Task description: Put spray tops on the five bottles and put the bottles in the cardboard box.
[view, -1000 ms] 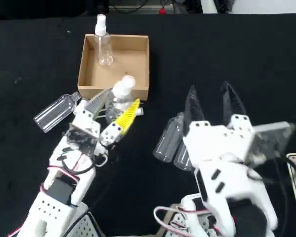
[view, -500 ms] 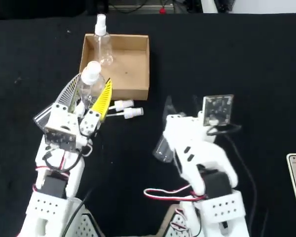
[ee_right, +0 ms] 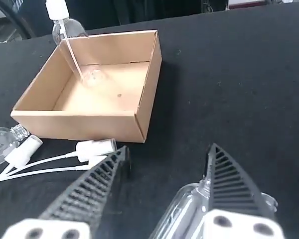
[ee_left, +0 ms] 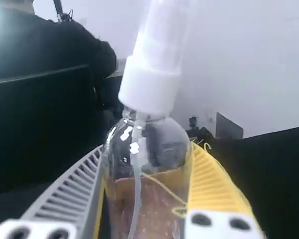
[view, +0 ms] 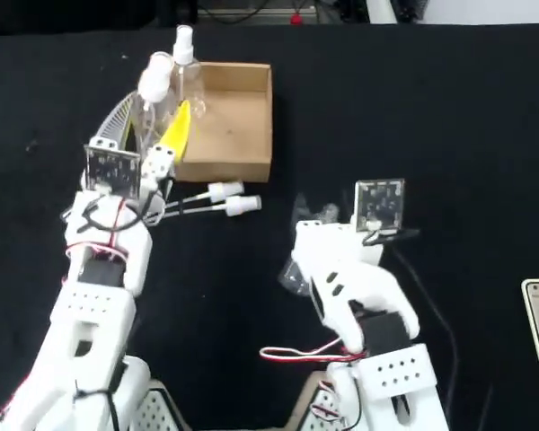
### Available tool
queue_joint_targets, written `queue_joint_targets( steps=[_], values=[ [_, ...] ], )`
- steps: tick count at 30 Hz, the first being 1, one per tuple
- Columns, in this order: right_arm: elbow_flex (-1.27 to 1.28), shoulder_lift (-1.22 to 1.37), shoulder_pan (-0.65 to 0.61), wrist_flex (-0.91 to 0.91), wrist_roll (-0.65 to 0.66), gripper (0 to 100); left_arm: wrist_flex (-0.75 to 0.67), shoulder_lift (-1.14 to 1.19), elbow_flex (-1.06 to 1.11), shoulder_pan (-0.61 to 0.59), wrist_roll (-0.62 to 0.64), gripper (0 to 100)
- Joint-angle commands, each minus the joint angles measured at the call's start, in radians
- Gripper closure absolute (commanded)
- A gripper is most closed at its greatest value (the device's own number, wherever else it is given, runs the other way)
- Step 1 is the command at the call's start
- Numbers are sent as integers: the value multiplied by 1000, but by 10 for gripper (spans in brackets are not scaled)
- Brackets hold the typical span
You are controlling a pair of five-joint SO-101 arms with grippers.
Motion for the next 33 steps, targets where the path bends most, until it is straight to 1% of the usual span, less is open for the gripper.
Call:
queue_joint_targets(
  steps=[1,4,11,14,18,21,29,33],
  values=[
    [-5,-4,-11,-31,-3,762,-89,66,-56,-28,9,859],
    [-4,-4,-11,-31,-3,762,-155,106,-7,-44,9,859],
    [-4,-4,-11,-31,-2,762,-405,227,42,-58,20,859],
    [-4,-4,-11,-31,-2,762,-465,321,16,-58,112,859],
    [-4,-4,-11,-26,-2,762,-470,457,-77,-58,245,859],
    [-2,-4,-11,-25,-2,762,-473,526,-128,-56,310,859],
    [-2,-4,-11,-25,-2,762,-471,663,-229,-54,327,858],
    [7,-4,-11,-31,-2,762,-473,775,-334,-58,328,858]
  ],
)
